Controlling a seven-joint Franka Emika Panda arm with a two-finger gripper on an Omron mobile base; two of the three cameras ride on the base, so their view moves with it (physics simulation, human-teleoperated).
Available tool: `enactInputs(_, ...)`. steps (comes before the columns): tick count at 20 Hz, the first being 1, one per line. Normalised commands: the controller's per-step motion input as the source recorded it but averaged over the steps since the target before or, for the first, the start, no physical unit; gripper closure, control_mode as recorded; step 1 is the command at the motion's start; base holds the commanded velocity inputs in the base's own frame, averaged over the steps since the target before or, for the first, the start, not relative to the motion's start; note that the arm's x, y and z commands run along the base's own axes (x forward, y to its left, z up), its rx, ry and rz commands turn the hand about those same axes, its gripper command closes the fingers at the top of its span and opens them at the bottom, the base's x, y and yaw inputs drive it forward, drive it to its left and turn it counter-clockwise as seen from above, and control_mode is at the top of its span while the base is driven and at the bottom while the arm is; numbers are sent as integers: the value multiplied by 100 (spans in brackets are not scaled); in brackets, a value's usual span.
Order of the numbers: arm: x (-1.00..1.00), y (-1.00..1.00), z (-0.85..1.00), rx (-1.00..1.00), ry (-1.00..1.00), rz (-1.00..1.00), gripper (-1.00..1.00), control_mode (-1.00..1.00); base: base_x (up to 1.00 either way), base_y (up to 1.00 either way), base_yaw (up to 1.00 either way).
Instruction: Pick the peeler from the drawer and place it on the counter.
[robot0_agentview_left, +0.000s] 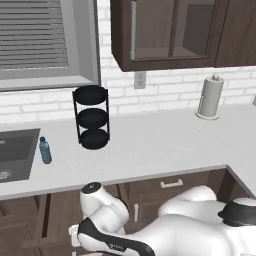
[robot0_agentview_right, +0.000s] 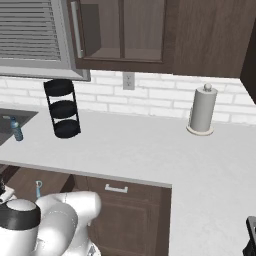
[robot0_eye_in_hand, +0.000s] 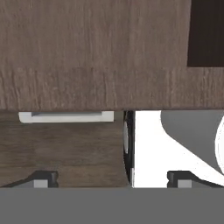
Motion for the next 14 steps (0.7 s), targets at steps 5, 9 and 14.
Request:
enactInputs(5, -77, 1, -1, -2, 7, -9, -100, -100, 0, 0, 0)
enactInputs(9, 2, 13, 69, -26, -8, 0, -100, -100, 0, 0, 0)
enactInputs(14, 72, 4, 100, -24, -2, 0, -100, -100, 0, 0, 0)
